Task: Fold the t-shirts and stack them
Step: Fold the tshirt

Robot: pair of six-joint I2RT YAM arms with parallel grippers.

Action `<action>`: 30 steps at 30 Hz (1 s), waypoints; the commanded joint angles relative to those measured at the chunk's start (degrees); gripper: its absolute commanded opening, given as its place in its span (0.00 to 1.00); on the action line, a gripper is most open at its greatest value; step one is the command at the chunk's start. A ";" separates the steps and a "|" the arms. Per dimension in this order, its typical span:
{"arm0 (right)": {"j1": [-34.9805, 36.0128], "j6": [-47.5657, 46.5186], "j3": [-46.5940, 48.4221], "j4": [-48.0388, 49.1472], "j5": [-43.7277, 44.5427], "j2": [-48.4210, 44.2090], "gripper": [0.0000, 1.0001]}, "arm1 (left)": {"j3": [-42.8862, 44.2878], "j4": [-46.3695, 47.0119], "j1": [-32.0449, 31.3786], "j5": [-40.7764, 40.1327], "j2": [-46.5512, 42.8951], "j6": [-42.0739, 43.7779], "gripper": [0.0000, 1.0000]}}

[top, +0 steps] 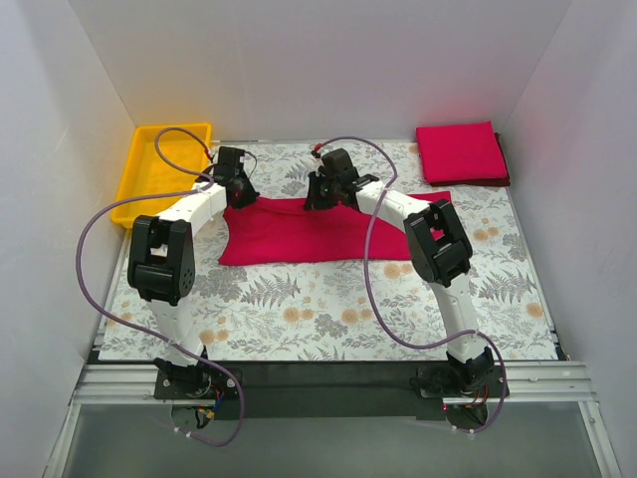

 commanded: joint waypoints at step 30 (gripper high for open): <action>-1.59 1.67 -5.04 0.43 -10.52 -3.22 0.15 | -0.01 -9.79 1.38 1.07 -5.61 -3.05 0.00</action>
